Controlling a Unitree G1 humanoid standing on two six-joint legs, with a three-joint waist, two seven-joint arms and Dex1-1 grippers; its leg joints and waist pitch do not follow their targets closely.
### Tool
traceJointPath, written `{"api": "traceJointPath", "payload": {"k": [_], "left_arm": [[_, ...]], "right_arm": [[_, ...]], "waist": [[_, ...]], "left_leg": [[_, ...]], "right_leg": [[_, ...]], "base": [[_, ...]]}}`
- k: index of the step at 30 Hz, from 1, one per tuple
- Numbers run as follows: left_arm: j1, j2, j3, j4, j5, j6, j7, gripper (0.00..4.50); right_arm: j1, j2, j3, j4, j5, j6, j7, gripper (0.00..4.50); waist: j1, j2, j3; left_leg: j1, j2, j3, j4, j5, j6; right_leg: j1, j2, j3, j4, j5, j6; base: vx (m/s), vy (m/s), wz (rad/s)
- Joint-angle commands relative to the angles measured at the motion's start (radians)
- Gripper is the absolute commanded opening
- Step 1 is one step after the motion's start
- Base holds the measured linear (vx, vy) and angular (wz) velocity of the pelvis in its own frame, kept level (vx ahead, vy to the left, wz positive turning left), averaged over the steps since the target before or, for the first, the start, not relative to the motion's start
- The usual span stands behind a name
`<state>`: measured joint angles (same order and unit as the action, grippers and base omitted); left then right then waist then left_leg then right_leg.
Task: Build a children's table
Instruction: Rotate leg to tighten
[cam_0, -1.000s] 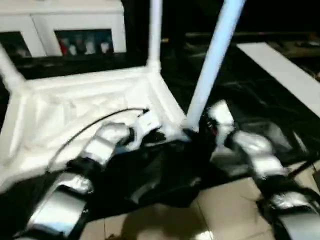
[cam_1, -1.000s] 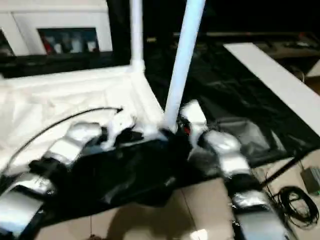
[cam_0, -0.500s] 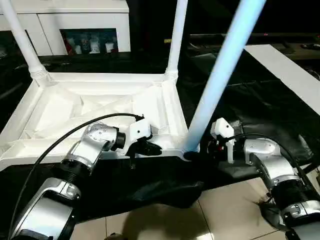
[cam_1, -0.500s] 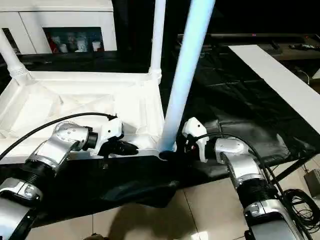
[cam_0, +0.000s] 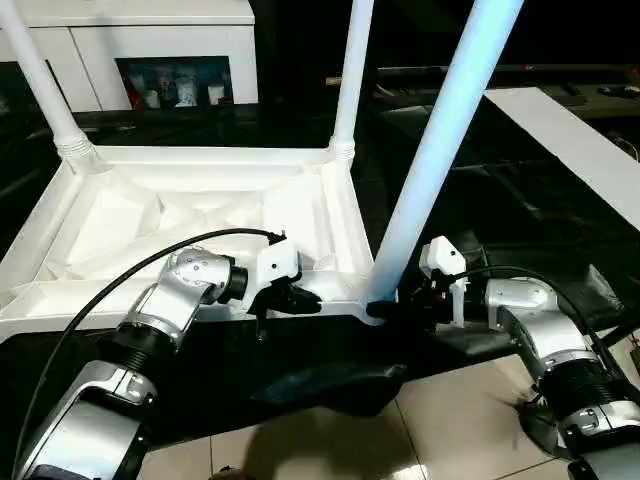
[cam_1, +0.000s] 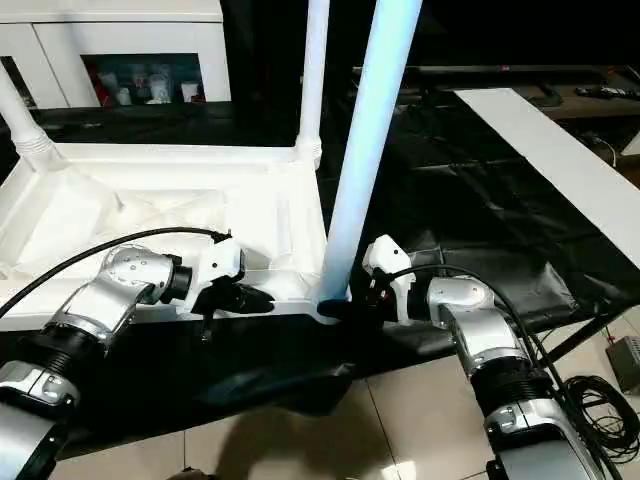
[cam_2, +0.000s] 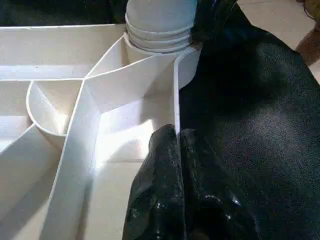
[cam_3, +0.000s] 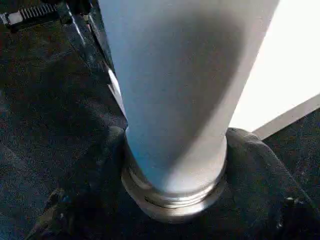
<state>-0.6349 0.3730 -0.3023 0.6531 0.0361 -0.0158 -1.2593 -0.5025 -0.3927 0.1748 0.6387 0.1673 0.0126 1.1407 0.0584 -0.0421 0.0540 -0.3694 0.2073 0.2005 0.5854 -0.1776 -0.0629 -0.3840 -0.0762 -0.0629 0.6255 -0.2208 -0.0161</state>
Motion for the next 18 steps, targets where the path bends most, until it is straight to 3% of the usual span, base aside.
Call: {"api": "traceJointPath", "payload": {"k": [1, 4, 7, 9, 13, 15, 18], "left_arm": [[0.026, -0.013, -0.031, 0.012, 0.002, 0.009, -0.022, 0.0], [0.012, -0.026, -0.033, 0.04, 0.037, 0.01, 0.052, 0.0], [-0.033, -0.083, -0.009, 0.125, 0.079, 0.055, 0.243, 0.0], [-0.055, -0.111, 0.002, 0.159, 0.088, 0.077, 0.316, 0.0], [-0.123, -0.216, 0.033, 0.258, 0.096, 0.125, 0.535, 0.0], [-0.136, -0.235, 0.028, 0.277, 0.104, 0.124, 0.562, 0.0], [-0.156, -0.262, 0.015, 0.305, 0.118, 0.102, 0.581, 0.0]], "right_arm": [[-0.001, 0.019, -0.026, 0.001, 0.01, 0.011, -0.039, 2.66], [-0.024, 0.059, -0.071, 0.069, 0.006, 0.004, -0.174, 2.66], [-0.06, 0.132, -0.158, 0.183, 0.021, -0.009, -0.428, 2.65], [-0.071, 0.163, -0.189, 0.211, 0.032, -0.01, -0.524, 2.64], [-0.125, 0.277, -0.27, 0.29, 0.044, -0.021, -0.865, 2.64], [-0.141, 0.304, -0.282, 0.306, 0.048, -0.029, -0.924, 2.64], [-0.175, 0.343, -0.276, 0.33, 0.021, -0.058, -0.994, 2.64]], "waist": [[0.0, -0.005, -0.063], [-0.009, -0.002, -0.06], [-0.021, -0.001, -0.057], [-0.025, -0.001, -0.057], [-0.027, 0.001, -0.063], [-0.026, 0.005, -0.065], [-0.023, 0.005, -0.069]], "left_leg": [[0.013, 0.036, -0.013, -0.058, -0.135, 0.067], [0.013, 0.036, -0.014, -0.061, -0.154, 0.055], [0.02, 0.036, -0.019, -0.066, -0.225, 0.004], [0.02, 0.035, -0.021, -0.068, -0.243, -0.012], [0.017, 0.031, -0.017, -0.064, -0.199, -0.005], [0.019, 0.03, -0.018, -0.064, -0.194, -0.006], [0.015, 0.027, -0.015, -0.06, -0.148, 0.018]], "right_leg": [[0.039, -0.068, 0.05, -0.069, -0.067, -0.244], [0.034, -0.069, 0.051, -0.072, -0.089, -0.245], [0.03, -0.072, 0.05, -0.084, -0.215, -0.228], [0.029, -0.07, 0.05, -0.086, -0.239, -0.215], [0.03, -0.068, 0.053, -0.08, -0.148, -0.224], [0.032, -0.069, 0.053, -0.08, -0.134, -0.224], [0.037, -0.066, 0.052, -0.072, -0.036, -0.233]], "base": [[0.0, 0.0, 0.0], [0.0, 0.0, 0.0], [0.0, 0.0, 0.0], [0.0, 0.0, 0.0], [0.0, 0.0, 0.0], [0.0, 0.0, 0.0], [0.0, 0.0, 0.0]]}}
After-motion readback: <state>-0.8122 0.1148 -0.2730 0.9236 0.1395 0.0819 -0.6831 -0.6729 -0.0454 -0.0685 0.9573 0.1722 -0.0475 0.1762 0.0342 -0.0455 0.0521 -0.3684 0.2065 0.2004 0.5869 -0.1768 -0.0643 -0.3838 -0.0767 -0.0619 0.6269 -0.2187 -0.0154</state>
